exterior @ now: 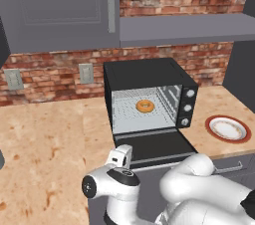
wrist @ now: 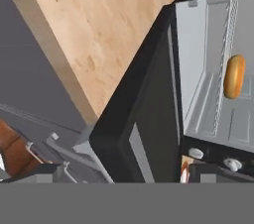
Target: Pick up the bagel from the plate, place it on the toaster oven rack, close the door, and set the timer.
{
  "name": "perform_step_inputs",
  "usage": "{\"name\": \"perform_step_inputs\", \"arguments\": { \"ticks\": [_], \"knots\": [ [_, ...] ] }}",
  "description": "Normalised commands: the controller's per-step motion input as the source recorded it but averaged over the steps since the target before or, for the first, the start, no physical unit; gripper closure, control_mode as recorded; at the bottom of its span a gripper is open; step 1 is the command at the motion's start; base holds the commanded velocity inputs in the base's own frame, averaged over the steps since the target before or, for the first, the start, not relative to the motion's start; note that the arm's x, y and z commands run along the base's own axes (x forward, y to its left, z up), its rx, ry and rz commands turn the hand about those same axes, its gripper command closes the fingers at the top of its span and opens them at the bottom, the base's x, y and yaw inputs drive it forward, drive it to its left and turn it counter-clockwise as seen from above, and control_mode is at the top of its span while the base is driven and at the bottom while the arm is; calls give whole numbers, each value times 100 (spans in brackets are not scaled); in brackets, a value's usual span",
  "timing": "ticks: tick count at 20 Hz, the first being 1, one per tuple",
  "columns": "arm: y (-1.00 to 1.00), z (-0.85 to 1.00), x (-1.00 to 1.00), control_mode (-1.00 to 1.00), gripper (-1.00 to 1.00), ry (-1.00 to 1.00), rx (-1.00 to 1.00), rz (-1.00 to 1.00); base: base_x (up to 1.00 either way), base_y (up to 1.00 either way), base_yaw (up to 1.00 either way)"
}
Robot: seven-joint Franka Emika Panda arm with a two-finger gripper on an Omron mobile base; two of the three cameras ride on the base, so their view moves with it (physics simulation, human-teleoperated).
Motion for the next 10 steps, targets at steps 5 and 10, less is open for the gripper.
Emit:
{"name": "perform_step_inputs", "arguments": {
  "ticks": [5,10],
  "knots": [
    [14,0,26,-100,-100,-2,-12,1,0,0,0],
    [17,-4,24,-100,-100,-4,-13,2,0,0,0]
  ]
}}
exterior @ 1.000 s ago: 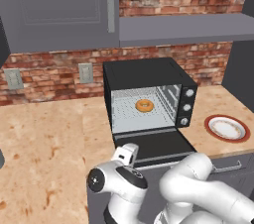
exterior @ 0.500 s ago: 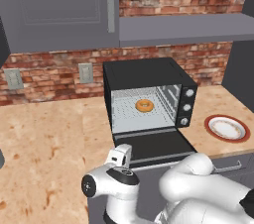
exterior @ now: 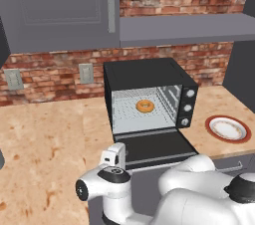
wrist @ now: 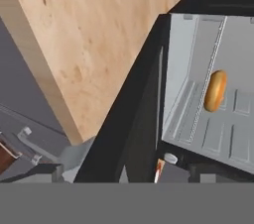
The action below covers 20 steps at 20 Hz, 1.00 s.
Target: Pick up the bagel from the plate, place it on the toaster oven rack, close the door, and set the timer.
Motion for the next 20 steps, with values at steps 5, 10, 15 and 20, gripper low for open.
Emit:
{"name": "perform_step_inputs", "arguments": {
  "ticks": [5,10,15,20],
  "knots": [
    [9,0,6,-100,-100,-11,-13,1,0,0,0],
    [5,17,13,-100,-100,-15,-11,0,0,0,0],
    [0,39,42,-100,-100,-12,-7,0,0,0,0],
    [0,58,56,-100,-100,-10,-5,0,0,0,0]
  ]
}}
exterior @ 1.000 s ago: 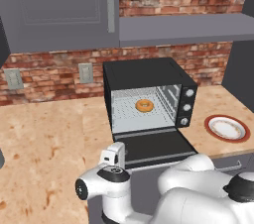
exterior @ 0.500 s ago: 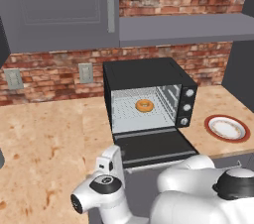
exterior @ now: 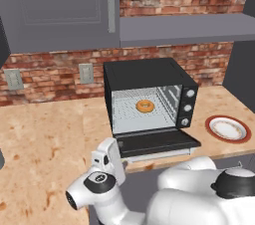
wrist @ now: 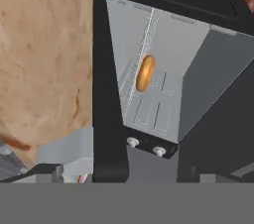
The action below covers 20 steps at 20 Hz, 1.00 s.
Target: Pick up the bagel from the plate, place it on the toaster oven rack, close the door, and set the timer.
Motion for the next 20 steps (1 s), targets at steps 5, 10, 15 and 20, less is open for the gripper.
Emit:
{"name": "perform_step_inputs", "arguments": {
  "ticks": [5,10,15,20],
  "knots": [
    [-1,54,85,-100,-100,-5,-3,2,0,0,0],
    [-11,37,98,-100,-100,-1,-2,7,0,0,0],
    [-16,6,89,-100,-100,-2,-5,17,0,0,0],
    [-9,-1,59,-100,-100,-6,-7,29,0,0,0]
  ]
}}
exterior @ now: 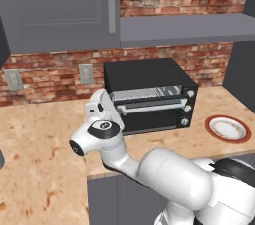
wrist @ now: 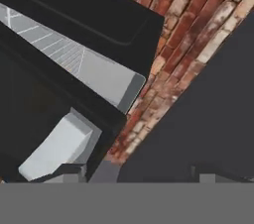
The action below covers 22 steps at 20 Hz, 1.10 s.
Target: Pick up the bagel from the plate, place it on the toaster oven rack, close the door, and set the timer.
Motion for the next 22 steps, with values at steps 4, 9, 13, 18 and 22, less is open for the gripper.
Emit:
{"name": "perform_step_inputs", "arguments": {
  "ticks": [4,9,13,18,22],
  "knots": [
    [-11,-7,62,-100,-100,-1,-7,30,0,0,0],
    [-14,-10,66,-100,-100,0,-7,28,0,0,0],
    [-2,-13,47,-100,-100,0,-9,22,0,0,0],
    [-1,-1,-4,-100,-100,0,-9,16,0,0,0],
    [-4,59,-100,-100,-100,-12,-2,19,0,0,0]
  ]
}}
